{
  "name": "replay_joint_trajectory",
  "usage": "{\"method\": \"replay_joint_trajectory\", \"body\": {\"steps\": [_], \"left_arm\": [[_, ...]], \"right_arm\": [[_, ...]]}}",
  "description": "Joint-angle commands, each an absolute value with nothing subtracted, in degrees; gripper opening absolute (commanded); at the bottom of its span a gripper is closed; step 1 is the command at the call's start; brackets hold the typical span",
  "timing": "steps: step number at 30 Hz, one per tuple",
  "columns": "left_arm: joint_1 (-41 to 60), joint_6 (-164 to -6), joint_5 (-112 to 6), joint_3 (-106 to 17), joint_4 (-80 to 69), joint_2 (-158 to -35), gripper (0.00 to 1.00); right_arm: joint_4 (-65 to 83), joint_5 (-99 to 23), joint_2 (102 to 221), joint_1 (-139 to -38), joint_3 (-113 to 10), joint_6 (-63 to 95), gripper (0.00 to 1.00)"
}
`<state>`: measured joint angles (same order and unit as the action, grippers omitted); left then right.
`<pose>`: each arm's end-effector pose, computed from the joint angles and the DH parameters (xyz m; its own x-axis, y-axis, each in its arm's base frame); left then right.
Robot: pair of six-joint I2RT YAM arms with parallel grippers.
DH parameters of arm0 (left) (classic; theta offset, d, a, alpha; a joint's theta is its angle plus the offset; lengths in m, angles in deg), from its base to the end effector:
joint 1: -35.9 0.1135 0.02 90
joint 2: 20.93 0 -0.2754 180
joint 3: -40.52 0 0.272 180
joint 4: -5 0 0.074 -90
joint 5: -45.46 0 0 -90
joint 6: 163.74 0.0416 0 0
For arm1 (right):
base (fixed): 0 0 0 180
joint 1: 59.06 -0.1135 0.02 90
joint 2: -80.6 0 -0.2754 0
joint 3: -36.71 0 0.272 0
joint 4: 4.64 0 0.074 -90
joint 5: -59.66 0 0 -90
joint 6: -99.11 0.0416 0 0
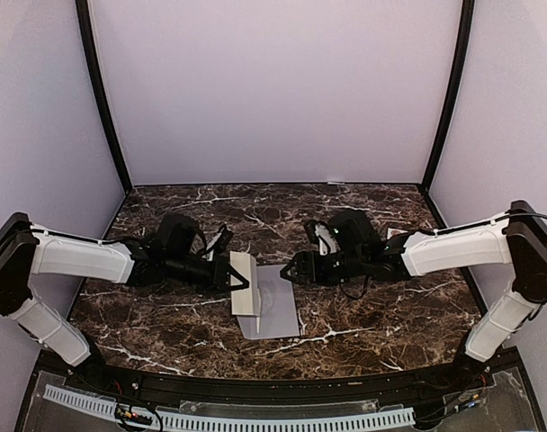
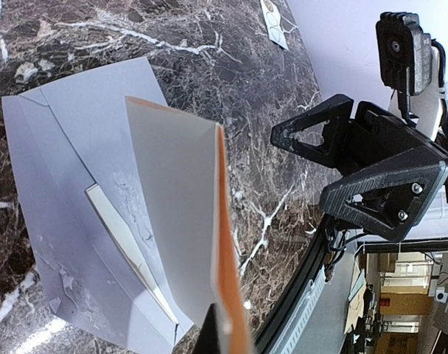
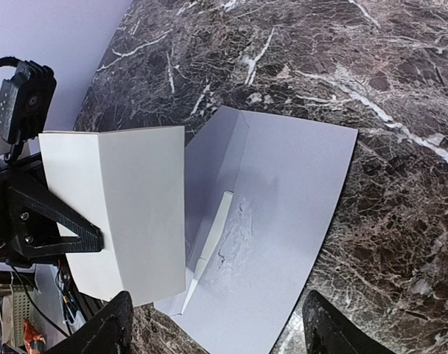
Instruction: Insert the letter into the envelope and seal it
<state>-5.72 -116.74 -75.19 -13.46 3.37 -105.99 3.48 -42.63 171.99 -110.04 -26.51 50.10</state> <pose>0.2263 -0.2295 0.1881 -0.9038 0.0182 -0.4275 0.3769 0.5068 -0.7753 0.2191 0.2844 0.1926 -0.8501 -0.0310 -0.5258 -0.4101 0.6653 0.6238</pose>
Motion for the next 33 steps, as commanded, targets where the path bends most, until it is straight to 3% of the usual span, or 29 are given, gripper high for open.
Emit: {"method": "replay_joint_trajectory", "body": {"steps": [1,33], "left_arm": [[-5.5,-117.3,-74.1,-12.9,4.6,-106.8,0.0],[-2.7,-112.3,-64.7,-11.6,-4.7,-110.2,0.0]], "right_arm": [[5.7,-41.0,173.7,-110.7,-29.2,50.8,0.75],[8.4,-37.4,178.1,-112.4,-30.0,50.8,0.76]]}}
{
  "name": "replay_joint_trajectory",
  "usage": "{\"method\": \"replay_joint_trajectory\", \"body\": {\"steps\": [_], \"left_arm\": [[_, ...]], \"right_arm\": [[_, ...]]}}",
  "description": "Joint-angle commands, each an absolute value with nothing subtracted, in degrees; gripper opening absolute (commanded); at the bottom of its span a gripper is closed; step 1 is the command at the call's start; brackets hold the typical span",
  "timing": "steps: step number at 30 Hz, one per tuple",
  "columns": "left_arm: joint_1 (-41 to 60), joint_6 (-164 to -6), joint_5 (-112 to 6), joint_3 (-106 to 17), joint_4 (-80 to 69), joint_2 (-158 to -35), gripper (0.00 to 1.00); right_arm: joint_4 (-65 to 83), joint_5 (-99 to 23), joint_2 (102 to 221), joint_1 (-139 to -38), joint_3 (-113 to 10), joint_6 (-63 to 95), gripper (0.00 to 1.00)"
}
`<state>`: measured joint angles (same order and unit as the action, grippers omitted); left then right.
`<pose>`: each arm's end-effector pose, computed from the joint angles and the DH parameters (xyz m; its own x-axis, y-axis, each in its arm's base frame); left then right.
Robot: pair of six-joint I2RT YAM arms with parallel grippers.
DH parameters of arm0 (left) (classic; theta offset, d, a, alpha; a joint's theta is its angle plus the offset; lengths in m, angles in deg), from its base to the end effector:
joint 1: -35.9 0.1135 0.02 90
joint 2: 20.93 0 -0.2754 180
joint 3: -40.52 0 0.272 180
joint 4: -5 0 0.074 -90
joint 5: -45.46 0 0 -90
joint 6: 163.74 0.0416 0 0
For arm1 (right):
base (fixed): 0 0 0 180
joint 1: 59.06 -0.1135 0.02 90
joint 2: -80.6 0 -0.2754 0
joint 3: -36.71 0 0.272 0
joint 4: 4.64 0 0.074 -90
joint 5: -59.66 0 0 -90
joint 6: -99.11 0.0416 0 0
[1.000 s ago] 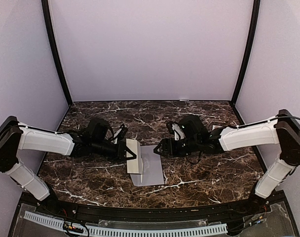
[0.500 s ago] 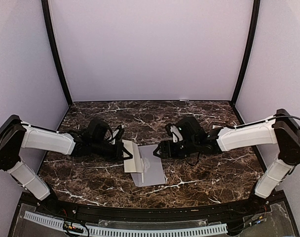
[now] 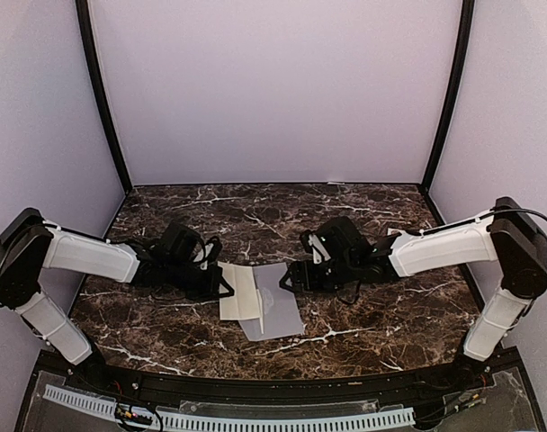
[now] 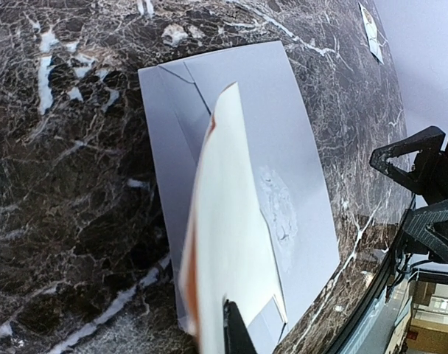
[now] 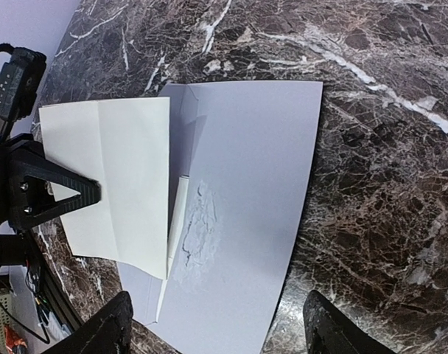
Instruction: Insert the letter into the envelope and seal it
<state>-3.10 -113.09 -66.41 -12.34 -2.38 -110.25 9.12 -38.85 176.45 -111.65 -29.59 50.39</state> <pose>0.2364 -0.2114 0.1492 -0.9189 -0.0130 -0.3942 0.2718 0.7033 -0.6568 0.2190 0.2964 0.1743 -0.8746 -0.0695 -0.4799 -0.3646 0.7467 0.5563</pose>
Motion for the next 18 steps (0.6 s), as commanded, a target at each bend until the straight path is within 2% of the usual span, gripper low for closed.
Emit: {"method": "replay_joint_trajectory", "body": {"steps": [1,18], "left_arm": [[-2.6,-112.3,-64.6,-11.6,-4.8,-110.3,0.0],[-1.7,-114.9,-65.0,-11.0,-4.6,-112.1,0.0]], "right_arm": [[8.4,-37.4,178.6,-112.4,-30.0,50.8,0.76],[4.3,-39.7,182.6,-112.7,-28.9,52.3,0.71]]}}
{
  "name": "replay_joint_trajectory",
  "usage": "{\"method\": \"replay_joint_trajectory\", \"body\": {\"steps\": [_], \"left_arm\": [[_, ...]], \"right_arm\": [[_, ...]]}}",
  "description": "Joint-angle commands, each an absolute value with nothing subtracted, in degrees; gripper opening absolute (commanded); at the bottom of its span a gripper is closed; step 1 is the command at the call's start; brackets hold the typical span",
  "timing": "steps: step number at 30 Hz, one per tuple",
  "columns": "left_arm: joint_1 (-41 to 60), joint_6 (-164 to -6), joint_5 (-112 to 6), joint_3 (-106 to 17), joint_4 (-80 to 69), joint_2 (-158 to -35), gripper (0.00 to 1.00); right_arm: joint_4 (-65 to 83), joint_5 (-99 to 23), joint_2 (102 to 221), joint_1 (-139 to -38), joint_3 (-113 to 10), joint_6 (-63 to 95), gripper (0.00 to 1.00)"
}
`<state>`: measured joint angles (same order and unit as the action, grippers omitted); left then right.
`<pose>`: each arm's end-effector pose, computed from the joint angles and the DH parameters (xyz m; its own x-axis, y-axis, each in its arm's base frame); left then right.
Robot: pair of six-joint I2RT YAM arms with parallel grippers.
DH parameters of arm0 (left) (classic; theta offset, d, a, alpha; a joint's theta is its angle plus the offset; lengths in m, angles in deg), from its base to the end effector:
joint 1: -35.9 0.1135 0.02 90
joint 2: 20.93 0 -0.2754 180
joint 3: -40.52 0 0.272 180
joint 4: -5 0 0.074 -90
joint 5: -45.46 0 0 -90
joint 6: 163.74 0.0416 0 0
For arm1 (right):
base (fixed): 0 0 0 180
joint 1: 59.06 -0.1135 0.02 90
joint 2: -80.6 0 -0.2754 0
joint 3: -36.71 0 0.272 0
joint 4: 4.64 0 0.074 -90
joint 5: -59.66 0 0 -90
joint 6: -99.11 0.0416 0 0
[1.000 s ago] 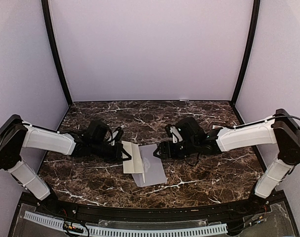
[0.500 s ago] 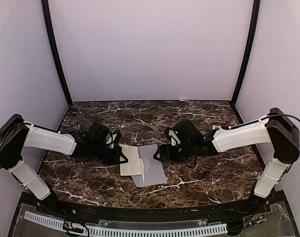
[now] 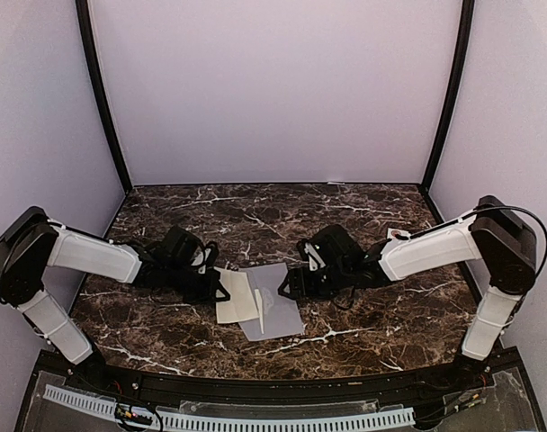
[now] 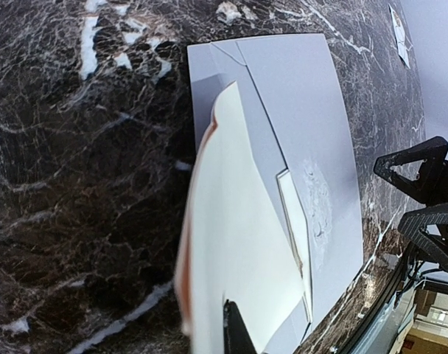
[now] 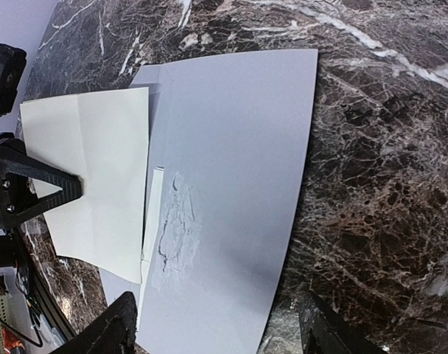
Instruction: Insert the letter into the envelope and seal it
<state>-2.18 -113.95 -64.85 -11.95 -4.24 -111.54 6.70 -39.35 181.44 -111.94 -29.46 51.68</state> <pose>0.2378 -0.2047 0.1377 -0.9352 -0.0364 -0.3522 0.2091 0.7461 -0.6322 0.2214 0.3033 0.1465 -0.8969 -0.0779 -0.4353 -0.3346 0.7632 0.5528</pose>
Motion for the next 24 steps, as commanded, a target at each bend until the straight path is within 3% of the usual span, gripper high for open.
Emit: {"method": "replay_joint_trajectory", "body": {"steps": [1,24], "left_arm": [[-1.7,-115.0,-65.5,-11.0,-4.3,-112.5,0.0],[-1.5,-116.4,-68.1,-11.6,-2.5,-115.3,0.0]], "right_arm": [[4.3,-39.7,182.8,-112.7,-28.9,52.4,0.71],[2.7,-41.0,184.8,-113.9,-29.4,53.8,0.69]]}}
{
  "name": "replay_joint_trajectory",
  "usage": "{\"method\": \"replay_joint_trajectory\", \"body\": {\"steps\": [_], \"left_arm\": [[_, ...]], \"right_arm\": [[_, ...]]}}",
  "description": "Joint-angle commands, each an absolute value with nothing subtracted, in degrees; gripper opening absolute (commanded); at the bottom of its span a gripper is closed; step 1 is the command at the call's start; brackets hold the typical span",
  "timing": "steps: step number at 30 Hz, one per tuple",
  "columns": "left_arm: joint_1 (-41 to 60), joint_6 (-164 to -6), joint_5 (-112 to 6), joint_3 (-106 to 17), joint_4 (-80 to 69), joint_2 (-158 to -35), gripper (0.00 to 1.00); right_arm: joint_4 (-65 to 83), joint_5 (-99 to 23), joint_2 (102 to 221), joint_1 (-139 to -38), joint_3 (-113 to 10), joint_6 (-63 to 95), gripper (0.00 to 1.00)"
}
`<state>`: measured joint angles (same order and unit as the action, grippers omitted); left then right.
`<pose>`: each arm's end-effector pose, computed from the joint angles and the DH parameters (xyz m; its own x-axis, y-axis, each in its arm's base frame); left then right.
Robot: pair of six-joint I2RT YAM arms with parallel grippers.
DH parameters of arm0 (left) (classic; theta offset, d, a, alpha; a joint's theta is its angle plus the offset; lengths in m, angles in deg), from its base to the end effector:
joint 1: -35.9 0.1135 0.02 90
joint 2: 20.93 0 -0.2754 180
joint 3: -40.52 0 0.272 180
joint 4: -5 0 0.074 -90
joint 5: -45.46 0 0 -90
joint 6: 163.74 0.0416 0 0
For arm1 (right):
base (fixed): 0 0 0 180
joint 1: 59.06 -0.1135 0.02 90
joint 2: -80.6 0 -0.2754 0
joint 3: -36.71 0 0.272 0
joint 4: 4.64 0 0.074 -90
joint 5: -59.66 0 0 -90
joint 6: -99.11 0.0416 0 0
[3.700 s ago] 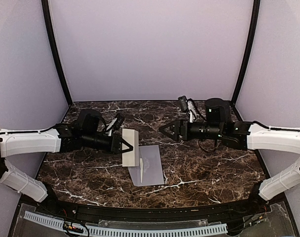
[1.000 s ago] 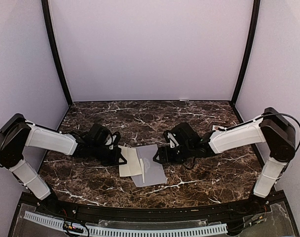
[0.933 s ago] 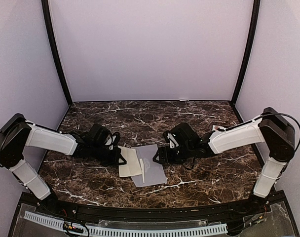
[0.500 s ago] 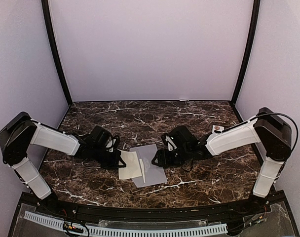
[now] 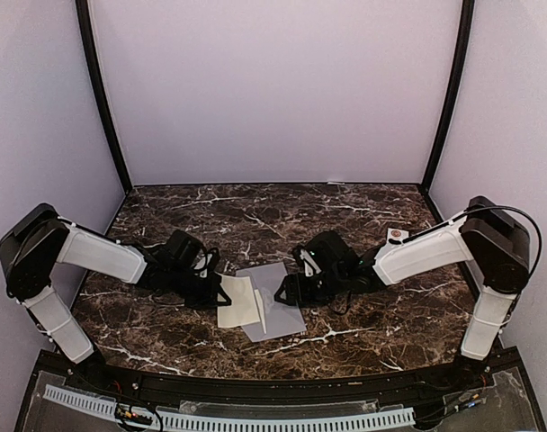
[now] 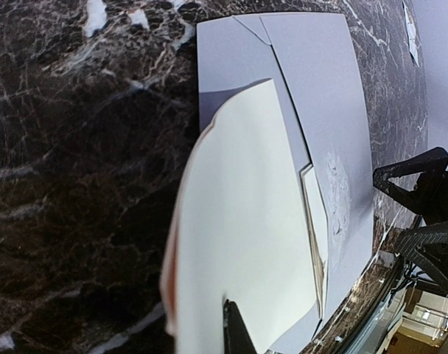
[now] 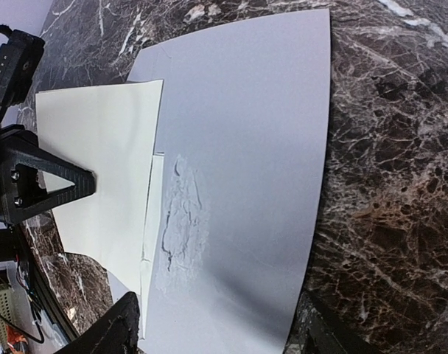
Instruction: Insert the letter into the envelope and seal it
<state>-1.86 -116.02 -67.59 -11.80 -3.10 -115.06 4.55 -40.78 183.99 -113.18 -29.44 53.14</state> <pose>0.2390 -0.2057 0.1210 -0.9607 -0.0389 -0.2750 0.1575 0.7392 -0.6549 0.2163 0.3119 0.1336 -0.9100 -0.0918 -0.4043 -0.3304 0.7497 0.5734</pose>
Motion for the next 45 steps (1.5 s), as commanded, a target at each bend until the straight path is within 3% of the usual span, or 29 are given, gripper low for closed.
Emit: {"method": "replay_joint_trajectory", "body": {"steps": [1,31,37,45], "left_arm": [[-1.5,-116.6,-68.2,-11.6,-2.4,-115.3,0.0],[-1.5,-117.1,-69.5,-11.5,-1.3,-115.1,0.0],[-1.5,-115.1,-66.7,-12.4,-5.4,-112.5,0.0],[-1.5,-116.8,-69.6,-12.6,-6.3,-109.4,0.0]], "right_arm": [[2.6,-41.0,184.8,-114.0,-29.4,53.8,0.69],[2.3,-40.4,183.7,-114.7,-29.0,55.0,0.68],[5.5,-37.5,182.3,-114.7,-29.5,54.2,0.74],[6.8,-36.0,181.3,-114.7,-29.3,53.6,0.73]]}}
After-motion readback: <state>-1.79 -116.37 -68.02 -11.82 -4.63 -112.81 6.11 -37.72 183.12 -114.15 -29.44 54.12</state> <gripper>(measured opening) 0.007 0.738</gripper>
